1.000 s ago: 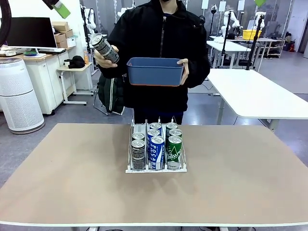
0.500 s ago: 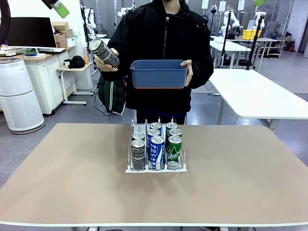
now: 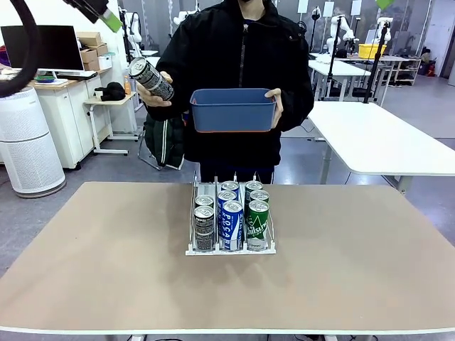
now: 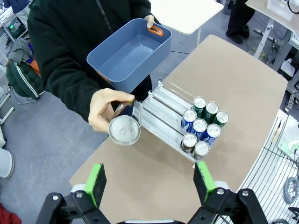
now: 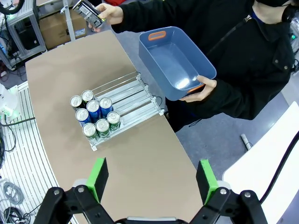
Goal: Fill the beverage cans into the dispenser.
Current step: Pick up the Pepsi coke handed by the human.
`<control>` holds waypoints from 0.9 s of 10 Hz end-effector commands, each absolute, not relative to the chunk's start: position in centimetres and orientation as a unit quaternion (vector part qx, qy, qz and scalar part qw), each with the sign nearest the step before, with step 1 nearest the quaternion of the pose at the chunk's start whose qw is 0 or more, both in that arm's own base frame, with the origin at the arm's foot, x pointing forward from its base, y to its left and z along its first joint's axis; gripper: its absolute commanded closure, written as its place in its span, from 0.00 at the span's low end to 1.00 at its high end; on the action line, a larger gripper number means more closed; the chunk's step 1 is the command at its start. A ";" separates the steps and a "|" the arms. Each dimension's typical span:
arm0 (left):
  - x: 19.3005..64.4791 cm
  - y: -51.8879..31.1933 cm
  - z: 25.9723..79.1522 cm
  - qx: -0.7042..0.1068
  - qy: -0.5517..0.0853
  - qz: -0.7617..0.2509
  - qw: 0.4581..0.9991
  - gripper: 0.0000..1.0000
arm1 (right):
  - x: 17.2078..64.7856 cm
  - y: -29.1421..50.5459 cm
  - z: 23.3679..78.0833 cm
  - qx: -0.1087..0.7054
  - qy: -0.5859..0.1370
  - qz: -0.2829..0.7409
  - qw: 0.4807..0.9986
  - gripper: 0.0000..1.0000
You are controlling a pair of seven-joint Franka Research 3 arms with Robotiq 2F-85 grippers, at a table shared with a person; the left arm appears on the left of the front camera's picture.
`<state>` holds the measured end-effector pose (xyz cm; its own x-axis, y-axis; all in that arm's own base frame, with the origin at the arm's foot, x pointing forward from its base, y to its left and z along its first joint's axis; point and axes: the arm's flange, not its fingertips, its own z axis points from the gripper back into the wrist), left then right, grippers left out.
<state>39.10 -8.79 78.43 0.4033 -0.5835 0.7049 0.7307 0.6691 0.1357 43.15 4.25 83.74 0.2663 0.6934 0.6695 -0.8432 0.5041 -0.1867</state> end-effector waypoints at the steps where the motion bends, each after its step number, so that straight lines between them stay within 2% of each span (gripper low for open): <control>1: 40.3 -8.6 76.7 -0.113 -0.391 -0.410 0.816 0.00 | 43.1 4.3 83.8 0.105 -0.361 0.488 0.788 0.00; 4: 43.8 -9.1 73.7 -0.100 -0.389 -0.413 0.818 0.00 | 43.1 4.3 83.8 0.105 -0.361 0.488 0.788 0.00; 9: 45.7 -10.1 71.2 -0.122 -0.389 -0.405 0.819 0.00 | 43.1 4.3 83.8 0.105 -0.361 0.488 0.788 0.00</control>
<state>45.36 -10.45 72.17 0.3914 -0.5837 0.7114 0.7457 0.6542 0.1265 43.14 4.26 83.75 0.2662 0.6935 0.6695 -0.8432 0.5041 -0.1869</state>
